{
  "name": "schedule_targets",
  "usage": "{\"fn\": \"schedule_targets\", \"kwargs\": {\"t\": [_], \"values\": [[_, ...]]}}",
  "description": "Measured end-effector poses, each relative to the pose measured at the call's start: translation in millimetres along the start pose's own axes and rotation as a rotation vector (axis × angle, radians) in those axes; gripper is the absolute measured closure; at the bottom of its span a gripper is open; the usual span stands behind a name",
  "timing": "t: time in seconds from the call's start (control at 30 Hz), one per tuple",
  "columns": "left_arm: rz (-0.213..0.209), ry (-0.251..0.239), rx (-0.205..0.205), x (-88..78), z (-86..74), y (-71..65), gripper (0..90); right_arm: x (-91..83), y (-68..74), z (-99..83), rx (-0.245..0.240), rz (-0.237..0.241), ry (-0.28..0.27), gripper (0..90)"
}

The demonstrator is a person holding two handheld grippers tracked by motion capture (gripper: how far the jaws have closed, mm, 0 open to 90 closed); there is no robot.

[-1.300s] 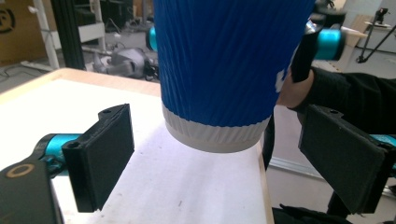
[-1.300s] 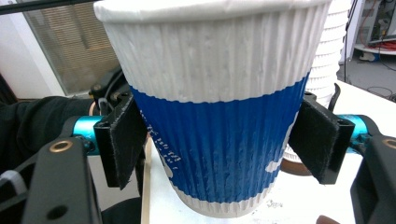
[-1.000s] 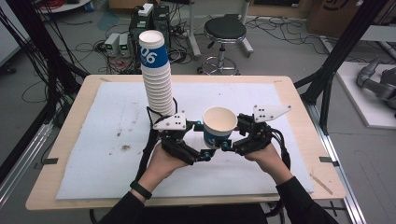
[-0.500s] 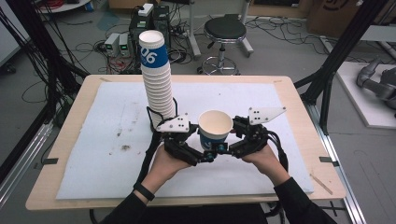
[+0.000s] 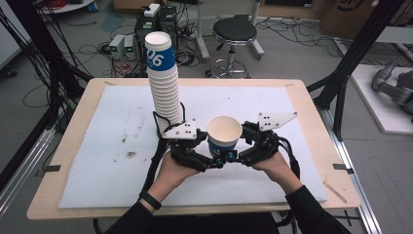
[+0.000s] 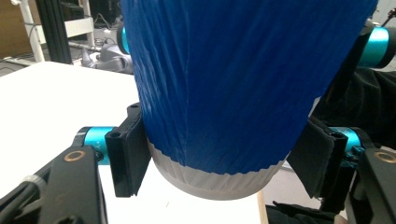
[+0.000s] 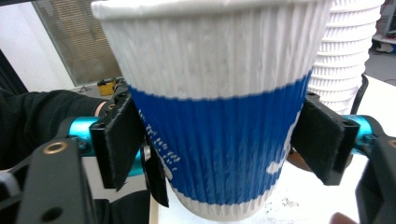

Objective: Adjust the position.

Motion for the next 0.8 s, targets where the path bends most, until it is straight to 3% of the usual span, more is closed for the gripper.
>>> {"fn": "schedule_targets", "kwargs": {"t": [0.57, 0.7, 0.8], "values": [[-0.024, 0.025, 0.003, 4.2, -3.3, -1.2, 29.3, -4.1, 2.9, 4.9, -0.011, 0.004, -0.039, 21.2], [-0.021, 0.002, -0.023, 4.6, -1.5, -1.1, 18.8, -4.1, 3.2, 5.3, -0.016, 0.006, -0.047, 22.6], [-0.038, -0.024, -0.029, 3.0, 0.5, -1.6, 18.2, -3.4, 3.6, 4.6, -0.016, 0.007, -0.041, 22.8]]}}
Point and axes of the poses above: each handheld gripper's, and its own axes: x roughly forward along the jaws, z roughly out of its top, y roughly to its left, the point moved 4 cm from there along x, roughly forward along the jaws, and after that the axes turned 1 degree about x, right-handed, at the moved point
